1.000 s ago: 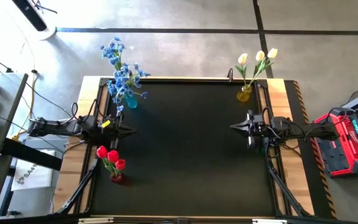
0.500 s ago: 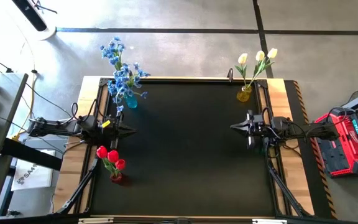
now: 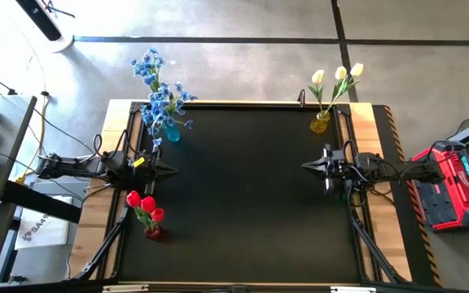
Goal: Sort flowers into vase by color
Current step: Return to Home Position
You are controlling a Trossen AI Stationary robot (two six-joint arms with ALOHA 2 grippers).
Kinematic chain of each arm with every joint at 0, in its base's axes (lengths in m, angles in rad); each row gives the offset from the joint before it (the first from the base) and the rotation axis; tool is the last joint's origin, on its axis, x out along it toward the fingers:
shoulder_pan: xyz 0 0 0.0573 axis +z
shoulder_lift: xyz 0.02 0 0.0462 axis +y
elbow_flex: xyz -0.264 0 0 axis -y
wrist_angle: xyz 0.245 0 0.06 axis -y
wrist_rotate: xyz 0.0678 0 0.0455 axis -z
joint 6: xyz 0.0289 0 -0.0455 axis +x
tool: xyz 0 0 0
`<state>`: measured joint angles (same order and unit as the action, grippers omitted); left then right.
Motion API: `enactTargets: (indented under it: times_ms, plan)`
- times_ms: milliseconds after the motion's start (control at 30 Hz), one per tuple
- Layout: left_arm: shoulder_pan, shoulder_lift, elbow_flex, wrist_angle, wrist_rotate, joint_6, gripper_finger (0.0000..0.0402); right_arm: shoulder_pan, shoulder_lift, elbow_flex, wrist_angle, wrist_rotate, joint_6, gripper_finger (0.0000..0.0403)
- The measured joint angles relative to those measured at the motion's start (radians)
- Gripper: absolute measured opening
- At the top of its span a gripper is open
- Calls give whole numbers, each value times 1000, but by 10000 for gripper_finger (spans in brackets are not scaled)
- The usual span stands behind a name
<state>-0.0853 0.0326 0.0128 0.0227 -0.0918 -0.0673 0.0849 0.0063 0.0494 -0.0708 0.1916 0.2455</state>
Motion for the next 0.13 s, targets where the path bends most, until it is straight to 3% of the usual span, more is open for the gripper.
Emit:
enactTargets:
  times_ms: [133]
  plan:
    - [0,0,0,0,0,0,0,0,0,0,0,0,0,0]
